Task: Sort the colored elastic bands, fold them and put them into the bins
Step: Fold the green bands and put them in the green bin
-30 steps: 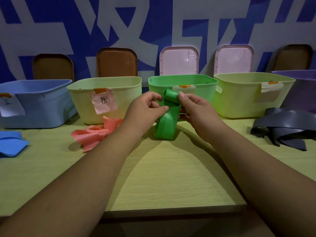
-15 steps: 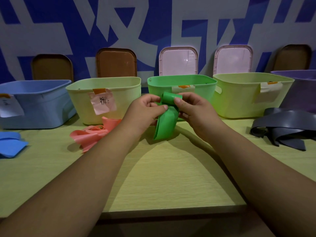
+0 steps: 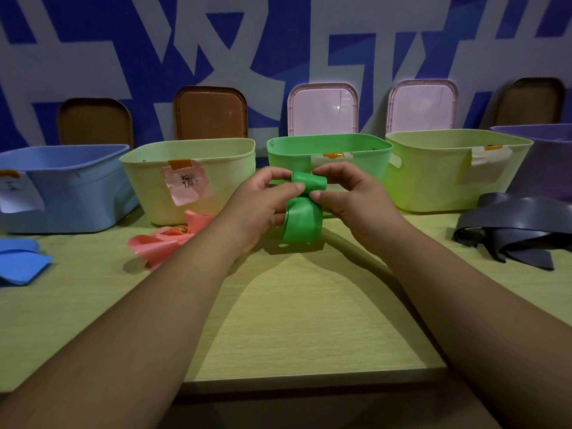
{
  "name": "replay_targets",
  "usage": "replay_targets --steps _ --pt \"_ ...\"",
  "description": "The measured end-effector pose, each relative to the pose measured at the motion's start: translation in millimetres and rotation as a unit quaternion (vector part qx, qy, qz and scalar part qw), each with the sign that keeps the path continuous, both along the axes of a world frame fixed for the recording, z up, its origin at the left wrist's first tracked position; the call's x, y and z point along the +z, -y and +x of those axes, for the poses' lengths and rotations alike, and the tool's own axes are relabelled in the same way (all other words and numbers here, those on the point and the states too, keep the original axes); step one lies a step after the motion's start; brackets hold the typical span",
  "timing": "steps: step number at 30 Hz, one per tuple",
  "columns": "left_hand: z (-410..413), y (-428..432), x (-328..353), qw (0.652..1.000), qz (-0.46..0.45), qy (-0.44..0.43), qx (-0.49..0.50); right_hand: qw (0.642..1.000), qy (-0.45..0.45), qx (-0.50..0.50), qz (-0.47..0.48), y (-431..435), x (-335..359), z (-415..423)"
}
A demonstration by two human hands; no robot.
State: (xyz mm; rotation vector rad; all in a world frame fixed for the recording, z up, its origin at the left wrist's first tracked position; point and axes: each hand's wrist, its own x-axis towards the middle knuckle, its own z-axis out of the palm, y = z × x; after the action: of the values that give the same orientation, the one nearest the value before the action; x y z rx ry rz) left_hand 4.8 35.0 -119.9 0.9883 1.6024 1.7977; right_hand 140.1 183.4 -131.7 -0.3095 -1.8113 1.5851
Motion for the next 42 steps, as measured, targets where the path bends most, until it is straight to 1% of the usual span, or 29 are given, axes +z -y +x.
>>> replay_targets --steps 4,9,14,19,22,25,29,32,38,42 --pt "-0.6 1.4 -0.8 1.000 0.011 0.001 0.013 1.000 0.007 0.008 0.000 -0.6 -1.0 -0.2" --pt "-1.8 2.2 0.1 0.999 0.042 0.013 0.008 0.993 -0.018 0.074 -0.088 4.4 2.1 1.0" --pt "-2.6 0.7 -0.6 0.998 0.055 0.008 0.000 0.997 0.008 0.048 -0.067 7.5 -0.7 -1.5" --pt "-1.3 1.7 1.8 0.998 0.051 0.035 -0.014 0.993 -0.007 0.072 -0.090 4.2 0.5 0.3" --pt "0.9 3.0 4.1 0.998 0.022 0.049 -0.016 0.991 -0.009 0.092 -0.095 5.3 1.7 2.4" --pt "1.5 3.6 1.8 0.999 -0.017 0.035 -0.012 0.991 -0.012 0.091 -0.100 3.6 2.4 3.8" --pt "-1.0 4.0 0.3 0.999 0.001 0.036 -0.018 0.990 -0.015 0.091 -0.102 0.9 1.2 2.9" --pt "-4.0 4.0 -0.7 1.000 0.006 0.021 -0.014 0.988 -0.018 0.101 -0.116 1.5 1.1 0.6" --pt "-4.4 3.5 -2.9 1.000 0.008 -0.018 -0.012 0.996 0.010 0.041 -0.077 -0.3 -4.1 -5.8" --pt "-2.4 4.4 -0.5 0.999 0.002 0.007 -0.037 0.996 -0.001 0.042 -0.083 -4.6 -5.1 -6.1"
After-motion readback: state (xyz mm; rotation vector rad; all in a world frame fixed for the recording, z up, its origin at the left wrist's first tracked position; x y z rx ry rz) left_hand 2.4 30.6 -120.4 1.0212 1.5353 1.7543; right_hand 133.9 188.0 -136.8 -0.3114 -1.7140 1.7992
